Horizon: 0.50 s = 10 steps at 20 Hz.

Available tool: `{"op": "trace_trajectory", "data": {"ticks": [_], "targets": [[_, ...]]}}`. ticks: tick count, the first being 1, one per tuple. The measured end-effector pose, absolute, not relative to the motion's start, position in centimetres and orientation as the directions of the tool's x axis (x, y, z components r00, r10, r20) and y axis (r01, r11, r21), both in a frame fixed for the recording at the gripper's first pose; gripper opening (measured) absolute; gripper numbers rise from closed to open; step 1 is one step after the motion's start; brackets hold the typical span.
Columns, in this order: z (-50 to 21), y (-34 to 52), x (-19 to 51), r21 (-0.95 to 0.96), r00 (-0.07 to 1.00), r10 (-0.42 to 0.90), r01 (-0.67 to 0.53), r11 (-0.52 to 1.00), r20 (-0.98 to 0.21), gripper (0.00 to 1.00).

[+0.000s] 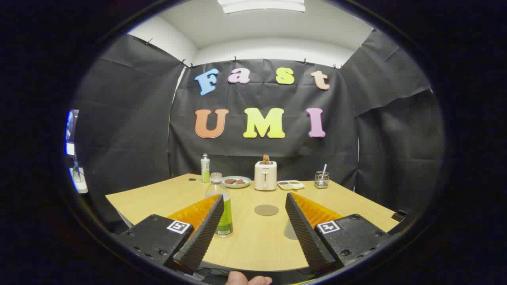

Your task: Take the bottle from table, then pour the juice into the cup, finally place the bottle on the coaster

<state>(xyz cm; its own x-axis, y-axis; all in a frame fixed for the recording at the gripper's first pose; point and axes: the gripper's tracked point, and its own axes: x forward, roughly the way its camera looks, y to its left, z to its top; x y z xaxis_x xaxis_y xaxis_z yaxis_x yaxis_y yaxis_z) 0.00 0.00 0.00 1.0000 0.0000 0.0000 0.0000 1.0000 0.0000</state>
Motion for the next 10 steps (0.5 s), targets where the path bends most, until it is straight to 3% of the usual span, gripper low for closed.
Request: {"op": "trace_trajectory", "data": {"ticks": [10], "targets": [[0.2, 0.9, 0.1, -0.001, 1.0, 0.021, -0.021, 1.0, 0.005, 1.0]]}}
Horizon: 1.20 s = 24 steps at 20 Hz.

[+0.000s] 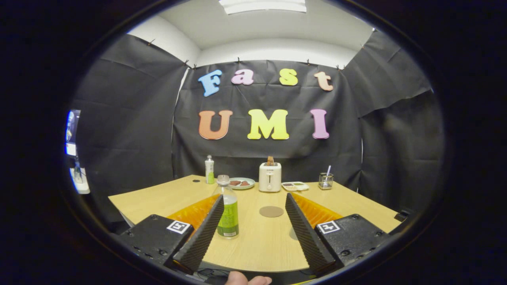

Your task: Take the bottle from table, then pour the juice into the cup, finally place the bottle on the coaster

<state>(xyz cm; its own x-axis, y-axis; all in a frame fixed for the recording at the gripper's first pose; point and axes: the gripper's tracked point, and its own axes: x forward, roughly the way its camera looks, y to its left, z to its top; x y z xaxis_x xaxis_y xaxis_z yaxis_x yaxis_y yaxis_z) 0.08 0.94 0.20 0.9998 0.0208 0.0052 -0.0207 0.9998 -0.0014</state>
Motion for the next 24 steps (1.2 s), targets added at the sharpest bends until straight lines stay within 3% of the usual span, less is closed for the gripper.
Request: {"op": "trace_trajectory", "data": {"ticks": [14, 24], "targets": [[-0.6, 2.2, 0.5, 0.033, 0.999, 0.037, -0.037, 0.999, 0.003, 1.0], [-4.1, 3.7, 2.7, 0.048, 0.997, 0.033, -0.03, 0.998, -0.075, 1.0]]}}
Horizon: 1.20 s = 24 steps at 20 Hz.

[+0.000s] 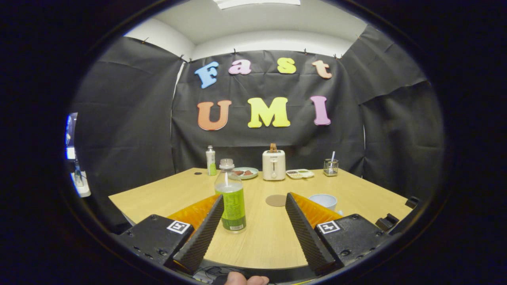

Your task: Take the bottle from table, then pour the juice into the cup, finally place the bottle on the coaster

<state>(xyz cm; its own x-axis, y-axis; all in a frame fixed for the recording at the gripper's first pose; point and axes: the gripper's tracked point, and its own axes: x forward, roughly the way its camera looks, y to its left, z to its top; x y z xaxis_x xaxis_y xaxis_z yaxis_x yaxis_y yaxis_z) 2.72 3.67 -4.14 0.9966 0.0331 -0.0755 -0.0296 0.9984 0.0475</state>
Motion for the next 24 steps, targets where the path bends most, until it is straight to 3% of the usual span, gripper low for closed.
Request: {"op": "trace_trajectory", "data": {"ticks": [20, 24], "targets": [[-11.8, 8.8, 12.8, -0.028, 0.948, -0.005, -0.004, 1.0, -0.317, 1.0], [-11.8, 9.3, 13.3, -0.023, 0.948, -0.004, -0.003, 1.0, -0.318, 1.0]]}}
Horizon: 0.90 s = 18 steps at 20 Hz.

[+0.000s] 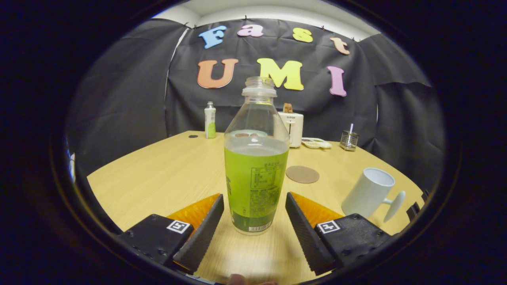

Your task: Take the bottle from table, then pour the juice into the cup, finally place the bottle on the coaster

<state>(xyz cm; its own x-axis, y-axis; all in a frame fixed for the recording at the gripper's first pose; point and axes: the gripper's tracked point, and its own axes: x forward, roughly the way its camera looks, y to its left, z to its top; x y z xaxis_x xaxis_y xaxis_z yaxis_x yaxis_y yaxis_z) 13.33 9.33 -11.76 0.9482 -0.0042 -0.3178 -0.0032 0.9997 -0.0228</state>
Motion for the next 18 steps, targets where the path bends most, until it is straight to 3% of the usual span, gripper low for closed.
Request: {"op": "trace_trajectory", "data": {"ticks": [4, 8, 18], "targets": [[-11.4, 9.8, 13.8, -0.019, 0.95, 0.003, -0.01, 1.0, -0.312, 0.98], [-11.2, 10.2, 13.7, 0.011, 0.948, 0.031, -0.029, 1.0, -0.318, 0.83], [-7.0, 9.0, 12.7, 0.245, 0.955, 0.112, -0.044, 0.969, -0.274, 0.81]]}}
